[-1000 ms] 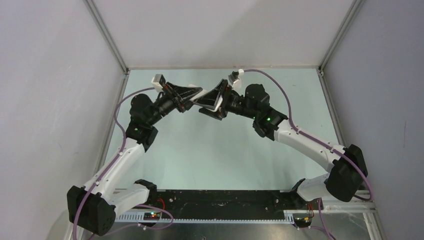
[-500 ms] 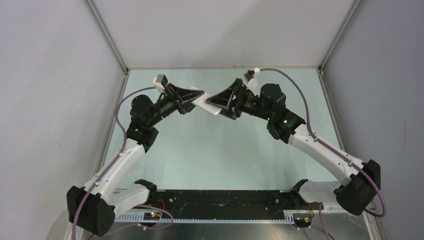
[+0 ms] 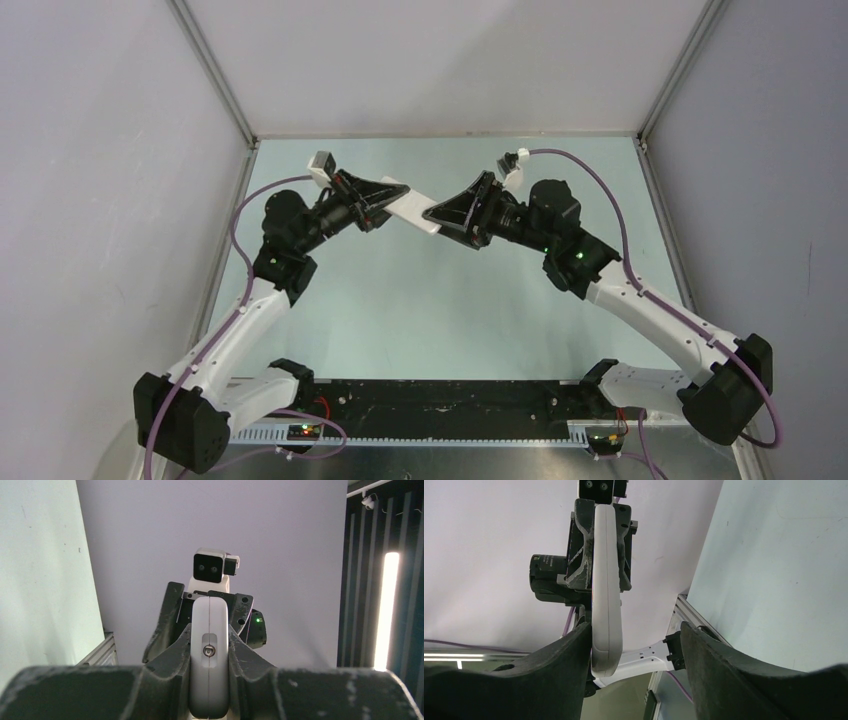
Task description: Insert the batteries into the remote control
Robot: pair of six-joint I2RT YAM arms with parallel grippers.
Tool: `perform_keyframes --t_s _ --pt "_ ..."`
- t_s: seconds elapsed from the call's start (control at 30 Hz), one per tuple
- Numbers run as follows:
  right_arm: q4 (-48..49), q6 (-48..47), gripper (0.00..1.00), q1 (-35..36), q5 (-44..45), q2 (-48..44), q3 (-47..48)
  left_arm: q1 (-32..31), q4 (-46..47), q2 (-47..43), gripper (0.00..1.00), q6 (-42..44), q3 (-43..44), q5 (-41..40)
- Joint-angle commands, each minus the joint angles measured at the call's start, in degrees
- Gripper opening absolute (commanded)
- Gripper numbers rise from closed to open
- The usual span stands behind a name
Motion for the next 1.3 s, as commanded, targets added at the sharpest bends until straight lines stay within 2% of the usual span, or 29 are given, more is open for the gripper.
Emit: perform_keyframes --t_s 0.0,0.17,0.43,0.77,0.83,0.97,1.17,1.27 --pt "-1.07 -0.21 0.65 -0.15 2.33 0.33 -1.84 0.12 3.54 -2.43 0.0 -1.13 1.22 0.85" --pt "0.38 -0.1 0.58 0.52 3.55 3.0 -2.22 0.18 3.64 -3.19 0.0 -4.13 2.34 1.22" --pt "4.79 1.57 0.58 2.08 3.7 6.84 -2.14 0.13 3.72 -2.07 0.0 -5.43 5.04 2.21" --pt "7.66 2.77 0.64 1.1 1.9 6.6 -0.5 0.19 3.64 -2.41 0.0 -2.01 2.09 1.11" --pt "6.88 2.7 0.7 0.01 1.26 4.82 -0.21 0.22 3.65 -2.12 0.0 -0.31 1.2 0.79" --pt "1.48 -0.4 0.83 -2.92 1.36 -1.12 -0.19 0.36 2.94 -0.62 0.0 6.18 0.68 0.8" --pt "-17.51 -10.9 0.92 -8.31 7.8 -10.62 -0.13 0.39 -2.53 2.17 0.0 18.96 2.62 3.01" --pt "-20.77 -17.7 0.92 -8.86 11.63 -13.46 -0.12 0.31 -12.92 2.42 0.0 25.59 4.3 2.38"
